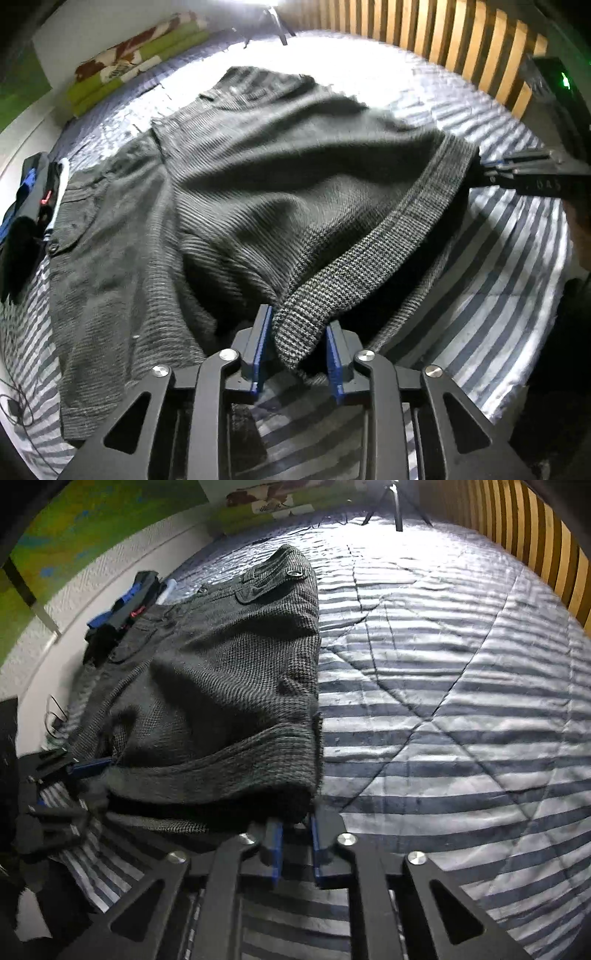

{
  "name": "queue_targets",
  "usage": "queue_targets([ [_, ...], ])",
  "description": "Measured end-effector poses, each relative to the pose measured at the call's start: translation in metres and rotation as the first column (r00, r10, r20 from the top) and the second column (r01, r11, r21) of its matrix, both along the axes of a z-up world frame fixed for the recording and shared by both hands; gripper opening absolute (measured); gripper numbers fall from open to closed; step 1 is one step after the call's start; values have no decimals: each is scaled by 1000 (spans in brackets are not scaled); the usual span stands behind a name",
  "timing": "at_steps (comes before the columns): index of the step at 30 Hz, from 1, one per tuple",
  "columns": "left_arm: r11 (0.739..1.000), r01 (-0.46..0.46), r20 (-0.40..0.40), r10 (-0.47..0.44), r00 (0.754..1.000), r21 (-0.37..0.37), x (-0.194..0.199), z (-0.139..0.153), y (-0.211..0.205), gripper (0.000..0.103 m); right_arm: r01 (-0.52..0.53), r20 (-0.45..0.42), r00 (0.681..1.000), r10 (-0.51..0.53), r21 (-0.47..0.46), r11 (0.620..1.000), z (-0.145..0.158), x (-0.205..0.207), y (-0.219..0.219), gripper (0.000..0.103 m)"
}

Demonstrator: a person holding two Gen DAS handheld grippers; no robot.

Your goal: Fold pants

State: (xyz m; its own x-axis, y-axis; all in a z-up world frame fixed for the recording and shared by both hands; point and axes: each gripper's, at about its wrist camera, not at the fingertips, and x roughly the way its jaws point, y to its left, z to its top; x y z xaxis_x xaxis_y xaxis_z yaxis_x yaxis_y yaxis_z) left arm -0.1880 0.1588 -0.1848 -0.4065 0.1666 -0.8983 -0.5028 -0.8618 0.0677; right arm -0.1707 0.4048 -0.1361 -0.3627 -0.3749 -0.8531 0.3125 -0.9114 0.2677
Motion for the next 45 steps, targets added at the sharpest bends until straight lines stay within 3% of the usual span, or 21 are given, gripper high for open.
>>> queue_targets([
  [5, 989, -34, -32, 39, 999, 143, 13, 36, -30, 24, 10, -157, 988, 2, 71, 997, 51, 16, 0, 7],
  [8, 990, -18, 8, 17, 1000, 140, 14, 18, -26, 24, 28, -202, 979, -4, 119, 993, 59, 23, -3, 7],
  [11, 994, -22, 95, 11, 995, 110, 16, -12, -20, 29, 25, -142, 990, 7, 220, 975, 31, 20, -8, 7],
  [14, 983, -49, 109, 30, 994, 176, 23, 1, -35, 36, 9, -45, 999, 4, 287, 958, 9, 19, -7, 10],
  [17, 967, -102, 41, 95, 995, 234, 35, 34, -74, 54, 45, -93, 995, -17, 306, 951, 30, 29, 2, 18],
  [19, 954, -156, -2, 162, 987, 256, 43, 54, -113, 57, 75, -144, 989, -32, 304, 950, 49, 38, 6, 29],
  [22, 931, -272, -65, 296, 953, 245, 50, 72, -180, 65, 88, -201, 979, -37, 252, 964, 81, 50, -1, 37],
  [27, 868, -452, -29, 467, 884, 206, 52, 57, -282, 66, -85, -193, 975, 111, 136, 987, 102, 67, -67, 40],
  [30, 850, -491, 24, 496, 868, 194, 53, 34, -311, 66, -210, -188, 956, 225, 96, 973, 94, 75, -121, 52],
  [34, 858, -477, 87, 469, 879, 191, 47, 4, -316, 66, -318, -153, 933, 326, 76, 945, 68, 81, -186, 53],
  [40, 863, -455, 77, 450, 890, 219, 25, -7, -304, 66, -357, -80, 927, 366, 107, 928, 25, 77, -239, 53],
  [41, 870, -449, 65, 446, 893, 204, 20, -8, -300, 60, -353, -83, 928, 364, 122, 927, 23, 76, -243, 53],
  [42, 876, -442, 58, 440, 896, 194, 16, -9, -298, 33, -341, -84, 931, 354, 142, 929, 20, 74, -244, 53],
  [43, 878, -440, 70, 435, 898, 189, 12, -10, -296, 17, -331, -76, 936, 345, 150, 931, 18, 70, -242, 45],
  [44, 875, -446, 84, 439, 895, 188, 7, -11, -298, 10, -325, -60, 940, 336, 136, 936, 16, 66, -240, 35],
  [45, 865, -458, 79, 451, 889, 205, 6, -7, -301, 10, -327, -43, 942, 334, 117, 938, 15, 62, -238, 15],
])
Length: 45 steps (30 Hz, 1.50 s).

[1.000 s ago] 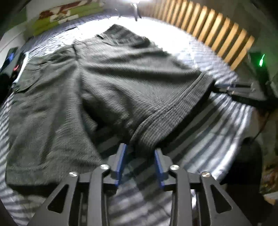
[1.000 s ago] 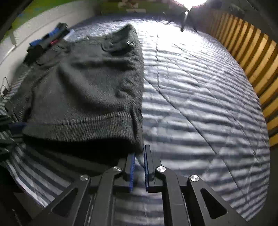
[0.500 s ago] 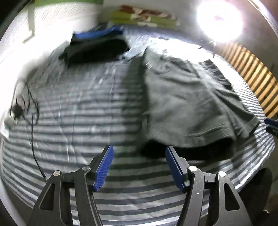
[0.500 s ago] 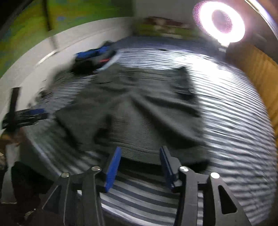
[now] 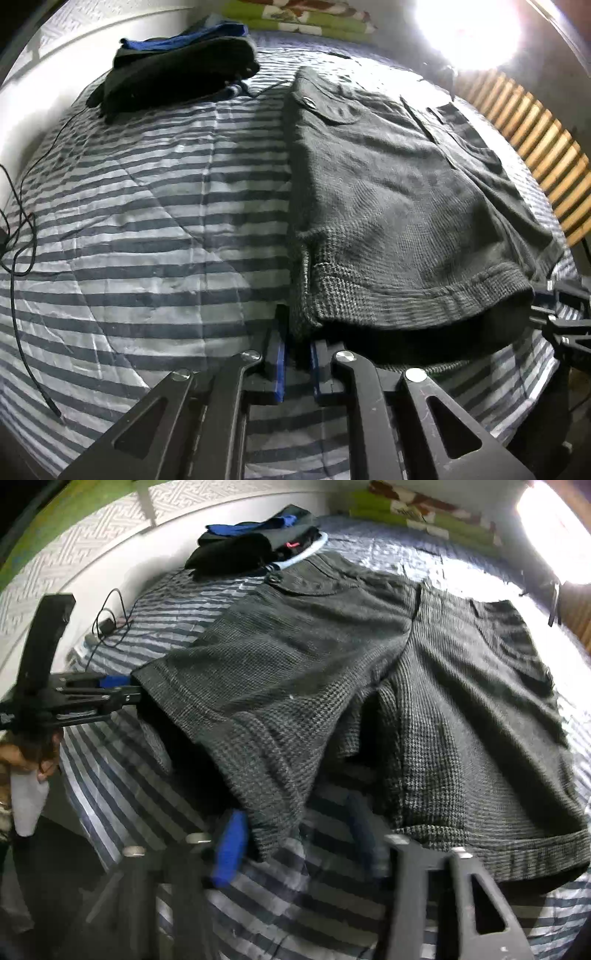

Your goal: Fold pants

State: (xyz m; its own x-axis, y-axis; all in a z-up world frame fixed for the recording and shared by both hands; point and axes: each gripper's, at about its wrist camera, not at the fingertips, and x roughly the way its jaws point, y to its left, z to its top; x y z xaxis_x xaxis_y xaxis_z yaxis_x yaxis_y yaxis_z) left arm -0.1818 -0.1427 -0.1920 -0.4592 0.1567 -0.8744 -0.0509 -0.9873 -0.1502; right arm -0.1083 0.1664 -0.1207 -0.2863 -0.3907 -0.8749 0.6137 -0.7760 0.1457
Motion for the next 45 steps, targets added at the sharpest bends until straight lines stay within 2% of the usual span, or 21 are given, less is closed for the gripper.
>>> queue_targets([
  [1, 1000, -19, -25, 19, 999, 19, 2, 9, -5, 10, 3, 20, 1000, -3, -1, 1000, 1, -3, 1, 12],
  [4, 998, -59, -151, 63, 986, 35, 19, 45, -18, 10, -1, -18, 1000, 0, -33, 999, 21, 0, 7, 6],
  [6, 997, -58, -176, 65, 982, 44, 28, 57, -21, 10, -11, -49, 999, 8, -74, 997, 38, 5, 9, 6],
  [9, 999, -38, -141, 33, 989, -36, 33, 43, -15, 10, -26, -39, 999, 23, -92, 995, 35, 14, 6, 6],
  [14, 997, -46, 57, 49, 997, -67, 25, -10, -19, 14, -59, 43, 997, 58, 21, 998, -15, 22, -9, 10],
  [16, 996, -47, 33, 49, 998, -70, 33, -3, -19, 20, -67, 68, 995, 67, 7, 998, -12, 23, -1, 14],
  [17, 995, -45, 18, 46, 999, -84, 38, 2, -19, 28, -83, 81, 993, 85, -30, 996, -5, 23, 8, 16],
  [19, 990, -56, -34, 52, 998, -128, 51, 20, -18, 36, -88, 70, 993, 94, -77, 993, 15, 25, 35, 32],
  [22, 992, -50, -90, 40, 995, -114, 64, 50, -8, 37, 1, -2, 1000, -2, -135, 991, 49, 15, 97, 52],
  [25, 996, 26, -131, -38, 991, -89, 63, 71, 33, 44, 178, -40, 982, -187, -160, 971, 68, -14, 165, 52],
  [26, 995, 65, -139, -76, 987, -81, 62, 74, 50, 49, 271, -27, 960, -278, -161, 949, 67, -29, 195, 52],
  [28, 984, 171, -148, -177, 973, -56, 55, 78, 97, 59, 373, 12, 926, -377, -168, 912, 59, -49, 227, 52],
  [30, 959, 280, -149, -282, 948, -32, 49, 75, 146, 71, 442, 74, 897, -436, -163, 882, 42, -66, 253, 52],
  [32, 929, 369, -124, -370, 921, -30, 43, 63, 194, 77, 478, 134, 878, -460, -170, 862, 24, -72, 264, 52],
  [35, 889, 457, -52, -459, 887, -41, 33, 34, 251, 77, 502, 236, 858, -456, -201, 841, -3, -78, 273, 52],
  [38, 869, 487, 15, -488, 873, -88, 21, 5, 279, 76, 491, 263, 863, -432, -230, 840, -11, -84, 271, 52],
  [40, 885, 455, 36, -454, 890, -94, 11, -5, 283, 52, 465, 261, 877, -404, -251, 849, -10, -87, 264, 52],
  [41, 893, 443, 54, -440, 897, -77, 5, -7, 283, 28, 456, 255, 882, -395, -253, 854, -12, -91, 260, 52],
  [42, 900, 434, 71, -430, 900, -48, 0, -7, 281, 28, 447, 251, 887, -388, -249, 859, -12, -92, 257, 49],
  [43, 899, 435, 66, -432, 900, -45, -1, -6, 279, 27, 437, 245, 892, -380, -247, 865, -11, -94, 253, 34],
  [45, 890, 451, 51, -449, 892, -65, 3, 4, 280, 23, 404, 238, 906, -351, -234, 884, -6, -95, 247, 15],
])
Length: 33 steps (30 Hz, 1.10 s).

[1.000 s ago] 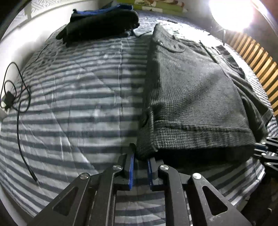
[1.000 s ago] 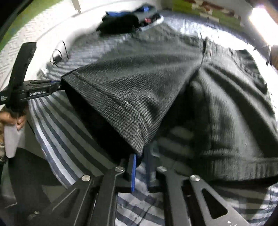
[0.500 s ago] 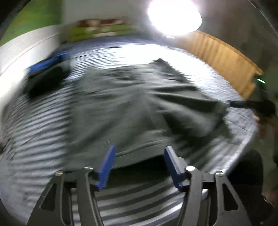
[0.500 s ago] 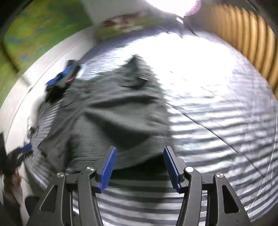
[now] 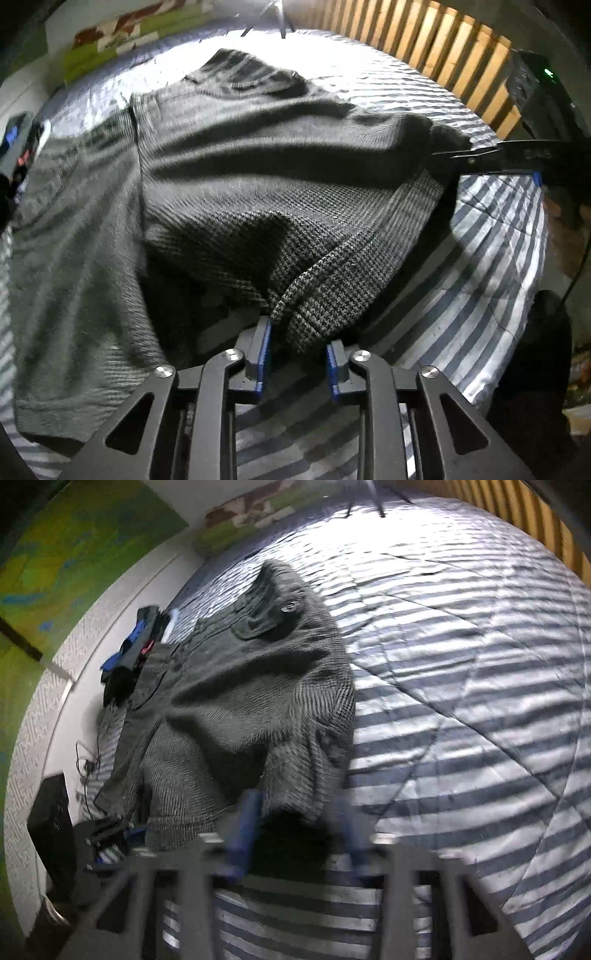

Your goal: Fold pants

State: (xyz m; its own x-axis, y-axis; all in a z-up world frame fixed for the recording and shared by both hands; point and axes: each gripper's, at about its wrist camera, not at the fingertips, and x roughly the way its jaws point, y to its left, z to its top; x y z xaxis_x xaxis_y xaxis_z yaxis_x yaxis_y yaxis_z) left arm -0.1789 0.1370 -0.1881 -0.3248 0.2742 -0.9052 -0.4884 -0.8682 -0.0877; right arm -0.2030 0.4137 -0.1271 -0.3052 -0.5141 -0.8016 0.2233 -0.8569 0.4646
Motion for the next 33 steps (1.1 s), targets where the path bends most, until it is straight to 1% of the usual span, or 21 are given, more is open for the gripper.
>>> queue_targets([
  [3, 1000, 22, -21, -22, 1000, 8, 13, 19, -5, 22, -22, -10, 1000, 22, -22, 1000, 13, 6, 6, 13],
  [5, 999, 31, -35, -32, 999, -6, 22, 26, -11, 22, -26, -15, 1000, 25, -63, 998, 21, 13, 11, 13],
  [6, 999, 36, -12, -36, 999, -11, 24, 23, -14, 23, -27, -8, 1000, 27, -73, 997, 21, 15, 13, 13],
  [8, 999, 38, 39, -36, 999, -39, 25, 14, -16, 25, -44, 25, 999, 45, -48, 998, 13, 18, 11, 18],
  [10, 997, 25, 73, -20, 997, -68, 28, 8, -19, 29, -78, 52, 996, 76, 49, 996, 5, 21, 6, 31],
  [11, 998, 13, 66, -10, 998, -57, 30, 12, -20, 34, -94, 56, 994, 90, 86, 992, 3, 22, 6, 31],
  [12, 999, 0, 52, 2, 999, -43, 31, 17, -20, 47, -100, 51, 994, 96, 84, 991, 5, 23, 10, 31],
  [13, 1000, -12, 29, 12, 999, -18, 33, 25, -18, 55, -94, 41, 995, 92, 64, 993, 9, 23, 16, 34],
  [14, 1000, -11, -4, 11, 1000, 20, 36, 36, -13, 70, -77, 26, 997, 76, 24, 997, 17, 21, 26, 37],
  [15, 999, -3, -45, 5, 999, 53, 37, 47, -5, 80, -61, 14, 998, 61, 3, 998, 23, 18, 34, 42],
  [17, 994, 44, -101, -34, 994, 101, 33, 62, 24, 83, -20, -35, 999, 20, -14, 1000, 38, 5, 53, 45],
  [20, 985, 106, -120, -90, 989, 133, 19, 64, 74, 85, 14, -68, 998, -16, -29, 999, 57, -25, 66, 46],
  [22, 981, 155, -127, -141, 982, 113, 7, 53, 112, 86, 1, -72, 997, -5, -50, 999, 65, -47, 66, 52],
  [24, 983, 167, -95, -159, 983, 80, -10, 33, 141, 86, -14, -72, 997, 9, -71, 997, 70, -78, 61, 52],
  [27, 986, 145, -40, -142, 989, 88, -36, 7, 153, 84, -42, -79, 996, 36, -73, 996, 70, -115, 58, 58],
  [28, 987, 131, -26, -129, 991, 93, -40, 1, 152, 82, -52, -81, 996, 45, -81, 995, 70, -124, 56, 62],
  [29, 987, 122, -8, -122, 993, 105, -45, -4, 151, 73, -57, -88, 995, 50, -85, 995, 68, -137, 54, 64],
  [30, 987, 117, 6, -118, 993, 109, -49, -8, 151, 68, -59, -90, 995, 52, -83, 995, 65, -146, 52, 65],
  [31, 986, 130, -9, -130, 991, 106, -49, -10, 150, 68, -60, -87, 995, 53, -84, 995, 62, -155, 50, 65],
  [32, 983, 153, -23, -151, 988, 105, -48, -9, 151, 64, -63, -75, 996, 56, -99, 993, 56, -169, 45, 65],
  [33, 980, 167, -28, -164, 986, 105, -48, -8, 151, 55, -65, -66, 996, 58, -110, 992, 50, -177, 42, 65],
])
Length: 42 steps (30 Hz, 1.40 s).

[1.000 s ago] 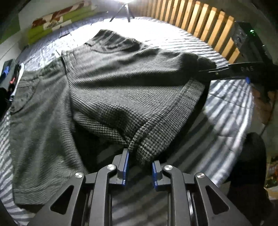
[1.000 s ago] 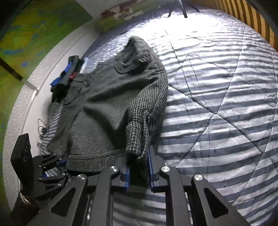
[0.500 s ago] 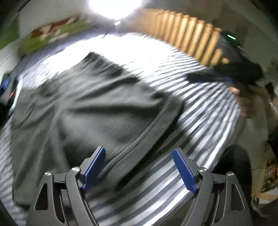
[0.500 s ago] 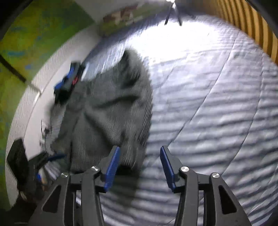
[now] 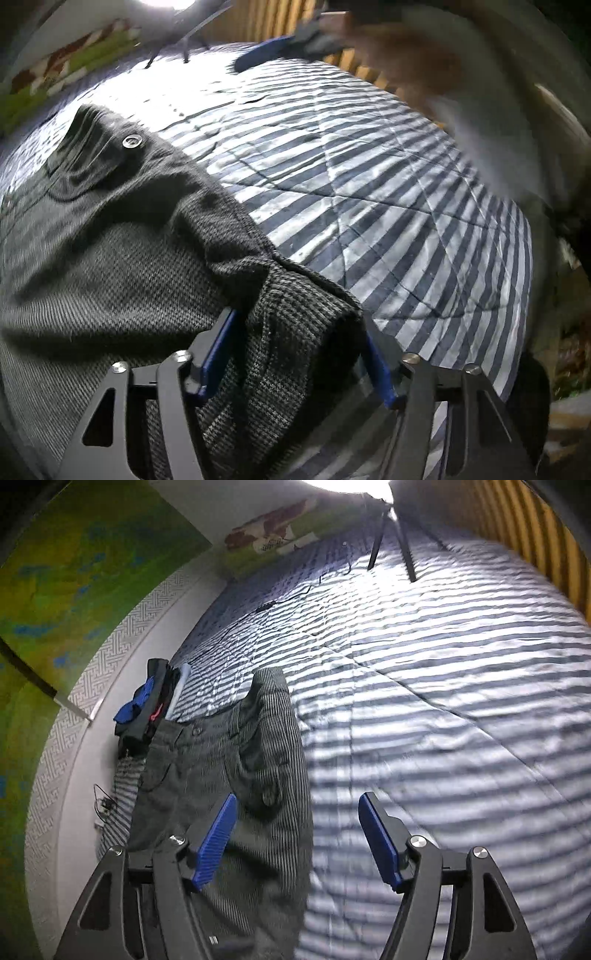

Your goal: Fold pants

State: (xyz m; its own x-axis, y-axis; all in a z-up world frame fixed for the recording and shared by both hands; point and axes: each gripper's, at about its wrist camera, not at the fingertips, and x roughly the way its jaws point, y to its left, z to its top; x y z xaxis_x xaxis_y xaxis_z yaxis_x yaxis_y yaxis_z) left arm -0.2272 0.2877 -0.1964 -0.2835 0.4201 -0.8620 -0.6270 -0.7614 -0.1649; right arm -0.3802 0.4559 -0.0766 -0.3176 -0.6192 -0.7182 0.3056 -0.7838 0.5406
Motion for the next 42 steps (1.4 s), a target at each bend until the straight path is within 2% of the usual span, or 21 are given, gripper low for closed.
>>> queue_targets([
  [1, 1000, 3, 2, -3, 1000, 6, -1, 1, 0, 49, -3, 7, 1000, 3, -11, 1000, -5, -8, -3, 65],
  [2, 1000, 3, 6, -3, 1000, 18, -2, 3, -2, 36, -5, 17, 1000, 6, -19, 1000, -12, -20, -10, 65],
  [3, 1000, -3, 9, 3, 1000, 31, -3, 5, -4, 29, -7, 24, 1000, 8, -21, 1000, -17, -27, -16, 65],
  [6, 996, -35, 36, 32, 999, 87, -11, 12, -17, 16, -21, 58, 998, 23, -46, 999, -36, -49, -40, 65],
  [13, 967, -109, 39, 102, 994, 231, -5, 47, -58, 14, -42, 82, 996, 43, -20, 999, -60, -79, -92, 64],
  [14, 960, -119, 33, 115, 993, 252, -3, 54, -66, 13, -32, 97, 995, 33, -21, 999, -63, -82, -97, 61],
  [16, 948, -141, 31, 138, 990, 287, 0, 65, -81, 13, -17, 107, 994, 21, -39, 999, -62, -83, -101, 28],
  [17, 938, -155, 31, 153, 988, 309, 5, 73, -94, 13, -21, 112, 993, 25, -39, 999, -59, -82, -105, 21],
  [19, 919, -191, 32, 191, 981, 345, 13, 85, -119, 12, -9, 96, 995, 11, -21, 1000, -47, -79, -110, 13],
  [23, 883, -247, 18, 262, 965, 399, 35, 103, -174, 12, 13, 45, 999, -12, -21, 1000, -8, -66, -124, 12],
  [27, 839, -316, 9, 348, 937, 444, 63, 116, -238, 11, 18, -25, 1000, -18, 8, 1000, 42, -46, -161, 11],
  [32, 753, -439, 51, 478, 877, 490, 87, 112, -324, 11, -5, -116, 993, 15, 86, 996, 85, -21, -237, 11],
  [35, 699, -499, 76, 542, 837, 512, 105, 106, -371, 11, -18, -120, 992, 32, 119, 993, 87, -15, -282, 11],
  [38, 659, -546, 98, 588, 803, 517, 116, 92, -413, 11, -53, -116, 991, 70, 146, 988, 79, -10, -331, 11],
  [42, 612, -596, 137, 628, 766, 520, 127, 71, -448, 10, -75, -105, 990, 96, 195, 978, 61, -8, -381, 10],
])
